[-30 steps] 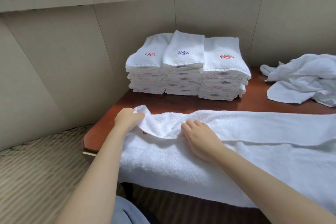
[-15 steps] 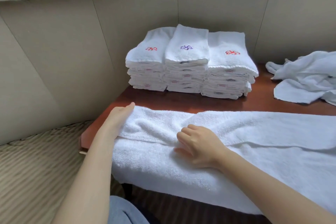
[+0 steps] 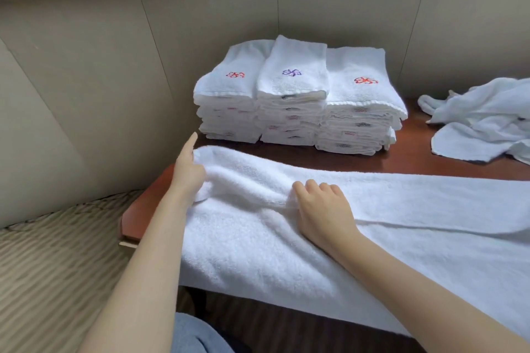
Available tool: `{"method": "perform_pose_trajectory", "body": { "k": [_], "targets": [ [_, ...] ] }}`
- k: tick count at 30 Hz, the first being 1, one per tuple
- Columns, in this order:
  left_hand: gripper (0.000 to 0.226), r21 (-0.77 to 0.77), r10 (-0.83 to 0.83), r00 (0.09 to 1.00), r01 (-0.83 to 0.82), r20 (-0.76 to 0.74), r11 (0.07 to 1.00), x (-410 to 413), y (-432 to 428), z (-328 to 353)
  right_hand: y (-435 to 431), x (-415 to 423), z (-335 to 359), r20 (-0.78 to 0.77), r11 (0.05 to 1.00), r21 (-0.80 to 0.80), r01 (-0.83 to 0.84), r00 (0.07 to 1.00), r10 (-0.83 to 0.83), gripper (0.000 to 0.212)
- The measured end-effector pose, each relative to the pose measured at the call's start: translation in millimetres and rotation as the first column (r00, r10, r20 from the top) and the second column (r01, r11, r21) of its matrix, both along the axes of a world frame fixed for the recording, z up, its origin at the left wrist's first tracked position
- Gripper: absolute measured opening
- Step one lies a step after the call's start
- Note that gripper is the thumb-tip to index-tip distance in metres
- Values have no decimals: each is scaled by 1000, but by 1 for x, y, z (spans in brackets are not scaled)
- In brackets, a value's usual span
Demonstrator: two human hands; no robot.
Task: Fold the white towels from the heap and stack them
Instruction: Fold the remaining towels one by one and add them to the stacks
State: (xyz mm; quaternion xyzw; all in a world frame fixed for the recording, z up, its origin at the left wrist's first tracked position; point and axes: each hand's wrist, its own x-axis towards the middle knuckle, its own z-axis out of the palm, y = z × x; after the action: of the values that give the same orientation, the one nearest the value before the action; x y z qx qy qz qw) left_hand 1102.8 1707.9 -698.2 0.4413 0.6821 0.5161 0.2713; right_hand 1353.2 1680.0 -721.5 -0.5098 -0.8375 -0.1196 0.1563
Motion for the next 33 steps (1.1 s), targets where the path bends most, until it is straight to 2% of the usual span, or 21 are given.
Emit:
{"method": "perform_pose_trajectory", "body": {
  "k": [3, 5, 7, 9, 11, 14, 18, 20, 23, 26, 28, 29, 31, 33],
  "targets": [
    [61, -211, -3, 1000, 3, 0, 978, -8, -3, -9, 2, 6, -1, 4, 999, -32, 7, 1000, -7, 7],
    [54, -270, -3, 1000, -2, -17, 963, -15, -8, -8, 3, 11, 0, 31, 999, -42, 1, 1000, 1, 9],
    [57, -269, -31, 999, 19, -40, 963, -21, -11, -7, 1, 15, 4, 27, 998, 49, -32, 999, 30, 16],
    [63, -287, -90, 994, 69, -60, 956, -26, -16, -7, -4, 19, 4, 29, 973, 221, -69, 998, 64, 25],
    [71, -340, -164, 981, 121, -102, 933, -29, -22, -6, -7, 22, 2, 60, 946, 290, -144, 989, 133, 22],
    [80, -404, -222, 951, 121, -214, 907, -26, -30, -2, -10, 25, 0, 77, 936, 195, -292, 956, 282, 14],
    [82, -536, -230, 849, -72, -476, 841, -14, -30, 4, -15, 36, 0, 17, 940, 5, -342, 940, 342, 15],
    [85, -576, -232, 790, -180, -568, 797, -7, -30, 4, -14, 44, 0, 67, 959, -46, -280, 957, 283, 19],
    [86, -575, -248, 705, -271, -664, 772, 11, -27, 3, -5, 64, 2, 67, 990, -119, -73, 994, 81, 29],
    [85, -555, -361, 514, -291, -778, 779, 30, -21, -2, 4, 96, 4, 88, 987, -99, 129, 989, -120, 29],
    [75, -551, -440, 382, -256, -813, 795, 42, -15, -9, 10, 126, 5, 142, 960, -68, 270, 955, -259, 29],
    [67, -539, -447, 349, -240, -824, 807, 47, -12, -11, 13, 142, 5, 161, 936, -73, 345, 930, -331, 31],
    [53, -494, -409, 343, -212, -846, 843, 57, -6, -11, 17, 177, 5, 170, 872, -99, 480, 871, -461, 38],
    [49, -405, -328, 394, -131, -859, 905, 66, 1, -9, 18, 209, 3, 149, 808, -144, 572, 820, -553, 43]
  ]
}}
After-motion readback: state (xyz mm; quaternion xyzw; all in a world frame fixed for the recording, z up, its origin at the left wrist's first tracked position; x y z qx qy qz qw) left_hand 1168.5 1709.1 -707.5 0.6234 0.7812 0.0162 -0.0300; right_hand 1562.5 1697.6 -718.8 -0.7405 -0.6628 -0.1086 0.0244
